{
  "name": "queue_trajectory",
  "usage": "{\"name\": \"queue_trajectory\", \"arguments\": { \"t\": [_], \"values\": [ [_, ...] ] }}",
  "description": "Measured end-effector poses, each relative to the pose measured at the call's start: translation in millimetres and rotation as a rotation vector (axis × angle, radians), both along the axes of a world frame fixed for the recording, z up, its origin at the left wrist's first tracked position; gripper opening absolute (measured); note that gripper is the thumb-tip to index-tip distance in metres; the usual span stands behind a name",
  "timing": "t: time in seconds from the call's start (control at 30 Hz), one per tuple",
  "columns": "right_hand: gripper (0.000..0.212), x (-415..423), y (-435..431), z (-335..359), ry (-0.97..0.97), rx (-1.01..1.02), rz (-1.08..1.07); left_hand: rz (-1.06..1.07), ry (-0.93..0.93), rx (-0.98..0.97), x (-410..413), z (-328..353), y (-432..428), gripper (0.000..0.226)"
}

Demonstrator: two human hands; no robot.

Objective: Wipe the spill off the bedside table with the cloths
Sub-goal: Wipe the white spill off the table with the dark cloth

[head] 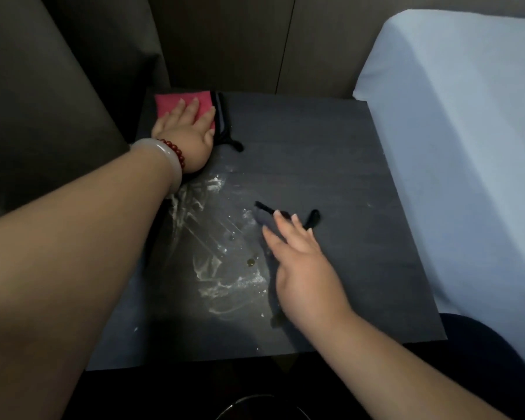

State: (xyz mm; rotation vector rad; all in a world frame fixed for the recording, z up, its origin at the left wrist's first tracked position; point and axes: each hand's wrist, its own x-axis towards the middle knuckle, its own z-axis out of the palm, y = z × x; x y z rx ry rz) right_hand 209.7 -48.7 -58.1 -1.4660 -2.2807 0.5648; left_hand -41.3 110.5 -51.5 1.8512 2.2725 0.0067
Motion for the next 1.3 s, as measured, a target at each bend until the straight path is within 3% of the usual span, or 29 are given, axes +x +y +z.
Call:
{"name": "queue_trajectory", "arguments": {
  "t": [0.13,0.2,0.33,0.4,0.5,0.63,0.83,1.03,1.2,1.3],
  "values": [
    [0.055,37.2,94.3,0.3,-0.113,-0.011,-0.328,-0.002,-0.003,-0.008,0.6,0.3,1.4,0.053],
    [0.055,27.0,127.0,5.0,-0.156,-0.038,-0.393,-0.002,-0.011,-0.019,0.3,1.1,1.4,0.053],
    [0.059,-47.4,106.1,5.4,-0.098,0.008,0.050,0.000,-0.021,0.002,0.7,0.3,1.0,0.053],
    [0.057,-53.3,95.5,3.9,-0.066,0.007,0.169,0.004,-0.024,-0.005,0.7,0.4,1.1,0.053],
    [0.057,-15.3,149.8,4.1,-0.112,0.013,0.007,-0.006,-0.031,-0.015,0.2,0.4,2.1,0.052],
    [0.058,6.9,240.5,12.9,-0.271,-0.126,-0.305,-0.006,-0.031,-0.020,-0.2,-0.1,2.3,0.053],
    [0.061,-76.1,238.5,8.9,-0.186,-0.084,0.128,-0.011,-0.057,-0.021,-1.0,2.7,0.8,0.052],
    [0.058,-10.9,266.0,12.6,-0.145,-0.076,-0.080,-0.009,-0.115,-0.055,-4.8,10.6,4.0,0.053],
    [0.054,-1.8,253.4,4.6,-0.121,-0.038,-0.095,0.056,-0.123,-0.014,-2.6,15.9,5.7,0.072],
    [0.054,-0.9,251.1,0.8,-0.111,-0.028,-0.100,0.077,-0.080,-0.016,2.0,12.1,10.4,0.066]
  ]
}}
